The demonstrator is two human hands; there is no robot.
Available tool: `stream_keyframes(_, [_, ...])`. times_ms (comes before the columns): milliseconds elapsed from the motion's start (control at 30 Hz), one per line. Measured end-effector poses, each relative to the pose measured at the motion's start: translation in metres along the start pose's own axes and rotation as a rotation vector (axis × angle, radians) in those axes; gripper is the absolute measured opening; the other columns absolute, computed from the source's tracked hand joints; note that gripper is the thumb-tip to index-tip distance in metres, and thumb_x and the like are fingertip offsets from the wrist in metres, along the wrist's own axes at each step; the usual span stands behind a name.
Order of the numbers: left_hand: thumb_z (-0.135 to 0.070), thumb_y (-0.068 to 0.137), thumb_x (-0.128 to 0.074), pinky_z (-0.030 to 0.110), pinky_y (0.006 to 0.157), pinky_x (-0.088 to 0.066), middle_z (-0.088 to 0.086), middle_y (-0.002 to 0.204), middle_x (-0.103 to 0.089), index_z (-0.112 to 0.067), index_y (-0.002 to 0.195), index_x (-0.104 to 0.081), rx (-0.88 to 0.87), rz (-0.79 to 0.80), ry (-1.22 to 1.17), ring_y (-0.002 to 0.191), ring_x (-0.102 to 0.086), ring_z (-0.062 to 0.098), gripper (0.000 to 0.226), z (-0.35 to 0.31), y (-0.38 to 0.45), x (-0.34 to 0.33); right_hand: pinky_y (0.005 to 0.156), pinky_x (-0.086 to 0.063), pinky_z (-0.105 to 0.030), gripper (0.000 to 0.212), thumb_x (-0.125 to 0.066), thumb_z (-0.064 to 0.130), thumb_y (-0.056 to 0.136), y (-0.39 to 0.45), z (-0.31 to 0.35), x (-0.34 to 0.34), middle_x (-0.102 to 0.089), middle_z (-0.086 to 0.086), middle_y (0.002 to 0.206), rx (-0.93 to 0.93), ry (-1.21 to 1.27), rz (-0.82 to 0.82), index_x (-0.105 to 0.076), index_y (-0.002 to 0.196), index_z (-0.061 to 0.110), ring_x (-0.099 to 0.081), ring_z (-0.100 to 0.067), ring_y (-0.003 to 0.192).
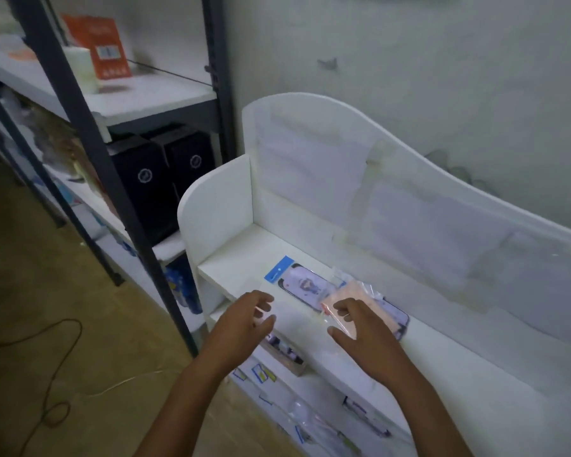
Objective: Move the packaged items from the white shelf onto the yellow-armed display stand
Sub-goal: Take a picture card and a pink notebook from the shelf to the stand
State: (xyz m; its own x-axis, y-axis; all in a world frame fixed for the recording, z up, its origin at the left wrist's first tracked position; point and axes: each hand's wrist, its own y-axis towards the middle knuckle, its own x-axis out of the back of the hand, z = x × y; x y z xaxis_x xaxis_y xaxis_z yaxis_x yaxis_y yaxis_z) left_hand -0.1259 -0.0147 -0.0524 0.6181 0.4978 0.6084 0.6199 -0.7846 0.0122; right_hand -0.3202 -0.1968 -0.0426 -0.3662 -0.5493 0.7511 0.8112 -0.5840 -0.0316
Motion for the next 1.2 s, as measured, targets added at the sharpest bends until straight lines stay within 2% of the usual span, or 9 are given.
stream_keyframes(133, [-0.034, 0.09, -0.065, 0.027, 0.085, -0.053, -0.017, 0.104, -0.062, -0.035, 0.116, -0.057, -0.018, 0.051, 0.014, 0.094, -0.06, 0.002, 0.027, 0.008, 0.039, -0.004, 0.086, -0.042, -0.019, 0.035, -0.068, 0.038, 0.089, 0.021, -0.007, 0.002, -0.054, 0.016, 0.112, -0.094, 0.012, -0.044, -0.051, 0.119, 0.033, -0.053, -0.001, 0.103])
stream_keyframes(400, [-0.036, 0.09, -0.064, 0.027, 0.086, -0.053, -0.019, 0.106, -0.06, -0.033, 0.117, -0.056, 0.003, 0.122, 0.077, 0.093, -0.061, 0.003, 0.029, 0.006, 0.093, -0.025, 0.09, -0.044, -0.023, 0.036, -0.069, 0.038, 0.085, 0.066, -0.034, 0.013, -0.05, 0.021, 0.109, -0.047, 0.003, -0.084, -0.047, 0.114, 0.039, -0.053, 0.0, 0.102])
stream_keyframes(567, [-0.036, 0.09, -0.065, 0.015, 0.076, -0.047, -0.016, 0.107, -0.061, -0.029, 0.119, -0.056, 0.046, 0.113, 0.127, 0.09, -0.061, 0.002, 0.032, 0.011, 0.116, -0.03, 0.091, -0.041, -0.02, 0.04, -0.07, 0.033, 0.084, 0.083, -0.041, 0.009, -0.05, 0.017, 0.114, -0.065, 0.038, -0.099, -0.05, 0.119, 0.034, -0.053, -0.002, 0.105])
stream_keyframes(667, [-0.041, 0.09, -0.063, 0.018, 0.073, -0.044, -0.011, 0.112, -0.059, -0.029, 0.119, -0.054, 0.086, 0.094, 0.2, 0.09, -0.06, 0.005, 0.033, 0.016, 0.123, -0.035, 0.092, -0.043, -0.022, 0.04, -0.068, 0.037, 0.084, 0.084, -0.042, 0.007, -0.049, 0.019, 0.115, -0.084, 0.039, -0.091, -0.049, 0.12, 0.036, -0.053, -0.001, 0.106])
stream_keyframes(800, [-0.049, 0.089, -0.06, 0.029, 0.078, -0.05, 0.002, 0.12, -0.048, -0.021, 0.127, -0.049, 0.157, 0.077, 0.39, 0.099, -0.058, 0.018, 0.048, 0.02, 0.132, -0.046, 0.093, -0.047, -0.028, 0.036, -0.068, 0.035, 0.086, 0.082, -0.042, 0.008, -0.05, 0.015, 0.114, -0.146, 0.017, -0.11, -0.048, 0.116, 0.037, -0.055, -0.006, 0.104])
stream_keyframes(967, [-0.065, 0.08, -0.064, 0.027, 0.076, -0.046, 0.005, 0.12, -0.042, -0.014, 0.129, -0.042, 0.217, 0.092, 0.443, 0.105, -0.05, 0.02, 0.074, 0.026, 0.14, -0.059, 0.085, -0.04, -0.017, 0.034, -0.068, 0.036, 0.086, 0.07, -0.037, 0.007, -0.05, 0.017, 0.112, -0.222, -0.048, -0.195, -0.047, 0.112, 0.039, -0.054, -0.001, 0.101])
stream_keyframes(1033, [-0.072, 0.076, -0.062, 0.028, 0.077, -0.048, 0.005, 0.119, -0.044, -0.014, 0.129, -0.04, 0.21, 0.075, 0.511, 0.104, -0.049, 0.019, 0.082, 0.03, 0.141, -0.064, 0.087, -0.042, -0.02, 0.035, -0.07, 0.036, 0.085, 0.064, -0.038, 0.002, -0.051, 0.017, 0.112, -0.238, -0.044, -0.214, -0.048, 0.113, 0.039, -0.055, -0.001, 0.101])
stream_keyframes(1100, [-0.077, 0.073, -0.058, 0.028, 0.078, -0.05, 0.005, 0.115, -0.046, -0.014, 0.127, -0.041, 0.178, 0.044, 0.611, 0.103, -0.05, 0.019, 0.084, 0.033, 0.142, -0.068, 0.09, -0.045, -0.026, 0.036, -0.07, 0.035, 0.085, 0.059, -0.039, -0.004, -0.051, 0.016, 0.112, -0.254, -0.03, -0.235, -0.049, 0.113, 0.039, -0.055, -0.001, 0.101])
stream_keyframes(1200, [-0.076, 0.074, -0.058, 0.027, 0.076, -0.048, 0.004, 0.113, -0.046, -0.014, 0.122, -0.046, 0.146, 0.005, 0.698, 0.1, -0.049, 0.018, 0.079, 0.039, 0.143, -0.072, 0.089, -0.043, -0.024, 0.035, -0.07, 0.033, 0.085, 0.054, -0.035, -0.01, -0.05, 0.015, 0.112, -0.291, -0.03, -0.258, -0.051, 0.114, 0.037, -0.054, -0.001, 0.1])
